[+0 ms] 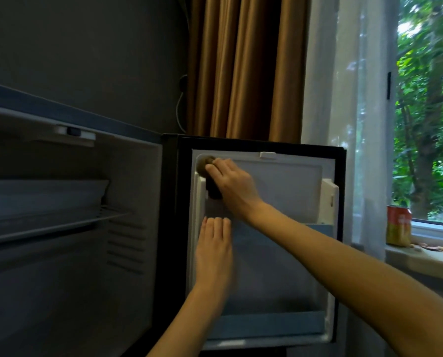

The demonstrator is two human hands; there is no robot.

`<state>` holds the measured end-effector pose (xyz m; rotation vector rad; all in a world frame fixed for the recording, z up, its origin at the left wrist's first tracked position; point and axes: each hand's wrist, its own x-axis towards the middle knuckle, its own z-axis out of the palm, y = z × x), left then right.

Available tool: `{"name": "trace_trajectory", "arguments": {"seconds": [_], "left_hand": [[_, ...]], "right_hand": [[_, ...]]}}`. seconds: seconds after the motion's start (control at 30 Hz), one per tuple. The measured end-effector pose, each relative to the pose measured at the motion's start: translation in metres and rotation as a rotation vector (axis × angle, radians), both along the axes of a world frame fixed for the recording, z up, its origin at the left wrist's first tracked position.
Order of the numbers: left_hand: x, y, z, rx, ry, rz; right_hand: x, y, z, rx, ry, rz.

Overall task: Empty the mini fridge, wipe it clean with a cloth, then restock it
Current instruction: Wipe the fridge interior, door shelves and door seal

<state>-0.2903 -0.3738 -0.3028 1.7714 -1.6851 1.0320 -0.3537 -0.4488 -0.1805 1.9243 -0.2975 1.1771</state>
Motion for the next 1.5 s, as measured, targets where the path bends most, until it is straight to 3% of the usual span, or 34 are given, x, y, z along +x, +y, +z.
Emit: {"name": "trace_trajectory", "arguments": {"seconds": [0.1,0.17,0.27,0.37,0.43,0.57,0.73,0.87,0.97,1.07,1.27,1.37,1.5], "left_hand": [[0.009,0.007,-0.009,-0.063,-0.039,-0.015],[0.009,0.014,-0.010,-0.052,-0.009,-0.074],[0.003,0.023,-0.005,-0.055,0.055,-0.103],[0.001,0.027,-0.003,-0.054,0.078,-0.085],[0.002,0.030,-0.004,-0.047,0.079,-0.093],[0.005,0.031,-0.007,-0.042,0.116,-0.137],[0.003,0.045,-0.002,0.063,0.201,-0.173],[0.006,0.050,0.006,0.041,0.318,-0.260],[0.009,0.048,0.013,-0.016,0.411,-0.294],[0.007,0.046,0.014,-0.069,0.410,-0.307],[0.011,0.033,0.015,-0.038,0.357,-0.224],[0.008,0.027,0.011,-0.044,0.209,-0.183],[-0.002,0.021,0.002,-0.094,0.141,-0.123]], "right_hand": [[-0.024,-0.016,0.002,0.058,0.163,0.082],[-0.066,-0.034,-0.009,0.126,0.411,0.081],[-0.134,-0.036,-0.010,0.295,0.689,-0.144],[-0.190,-0.026,-0.002,0.298,0.739,-0.328],[-0.218,-0.009,0.001,0.299,0.602,-0.374],[-0.216,0.019,-0.030,0.265,0.149,-0.277],[-0.162,0.002,-0.098,0.437,-0.063,-0.184],[-0.087,0.026,-0.137,0.651,-0.266,0.123],[-0.039,0.038,-0.143,0.722,-0.273,0.187],[-0.017,0.029,-0.153,0.644,-0.184,0.148],[-0.083,0.015,-0.152,0.332,-0.263,0.122],[-0.139,-0.006,-0.170,0.502,-0.467,-0.003],[-0.213,-0.013,-0.190,0.692,-0.552,-0.161]]}}
